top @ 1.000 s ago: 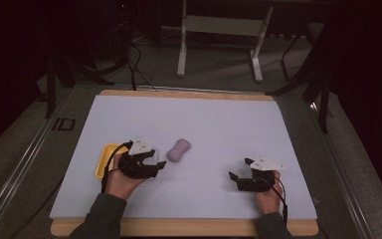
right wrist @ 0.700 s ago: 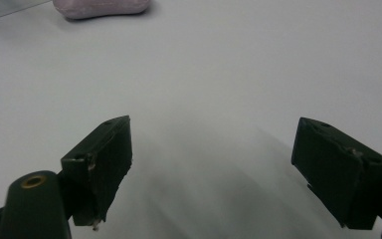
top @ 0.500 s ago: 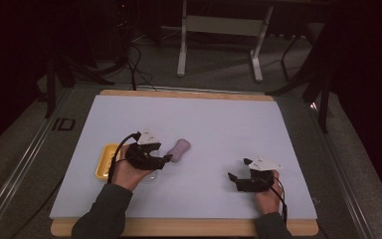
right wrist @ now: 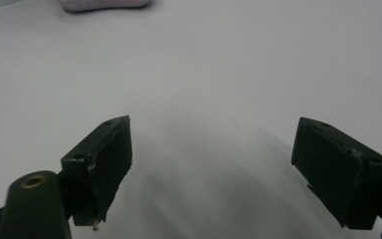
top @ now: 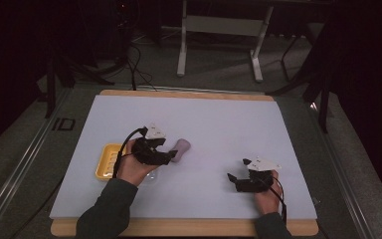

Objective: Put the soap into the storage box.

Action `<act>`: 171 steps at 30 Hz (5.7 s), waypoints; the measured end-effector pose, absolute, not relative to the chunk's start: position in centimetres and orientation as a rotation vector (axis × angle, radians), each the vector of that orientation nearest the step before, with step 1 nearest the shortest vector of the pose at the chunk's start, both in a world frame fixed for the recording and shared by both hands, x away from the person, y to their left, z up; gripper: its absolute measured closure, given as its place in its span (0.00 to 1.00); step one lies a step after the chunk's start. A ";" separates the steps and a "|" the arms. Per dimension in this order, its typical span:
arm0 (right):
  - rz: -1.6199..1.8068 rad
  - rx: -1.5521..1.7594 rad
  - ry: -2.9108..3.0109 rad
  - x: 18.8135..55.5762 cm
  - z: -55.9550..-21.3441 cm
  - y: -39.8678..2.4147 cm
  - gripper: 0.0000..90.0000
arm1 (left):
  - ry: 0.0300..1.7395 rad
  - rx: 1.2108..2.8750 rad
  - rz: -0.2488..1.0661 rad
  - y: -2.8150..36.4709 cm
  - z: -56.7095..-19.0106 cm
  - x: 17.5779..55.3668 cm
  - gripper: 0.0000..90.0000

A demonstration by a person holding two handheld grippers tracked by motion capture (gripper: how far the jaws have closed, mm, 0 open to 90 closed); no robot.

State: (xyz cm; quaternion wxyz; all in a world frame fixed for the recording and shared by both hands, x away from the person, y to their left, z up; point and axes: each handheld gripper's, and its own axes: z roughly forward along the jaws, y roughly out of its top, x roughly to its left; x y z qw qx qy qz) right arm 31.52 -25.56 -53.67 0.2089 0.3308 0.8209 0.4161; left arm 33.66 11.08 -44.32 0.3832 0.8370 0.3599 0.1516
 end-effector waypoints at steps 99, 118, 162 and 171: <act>1.147 0.904 2.284 31.3 -53.6 -25.4 0.18 | 1.079 2.442 0.192 5.5 -48.6 42.4 0.33; 1.150 0.909 2.281 31.3 -53.6 -25.5 0.18 | 1.169 2.538 0.133 4.6 -49.8 43.3 0.38; 1.149 0.899 2.285 31.3 -53.6 -25.5 0.18 | 1.083 2.809 0.079 2.9 -49.7 45.0 0.56; 1.149 0.899 2.284 31.3 -53.6 -25.5 0.18 | 1.089 2.799 0.097 3.7 -49.0 44.9 0.56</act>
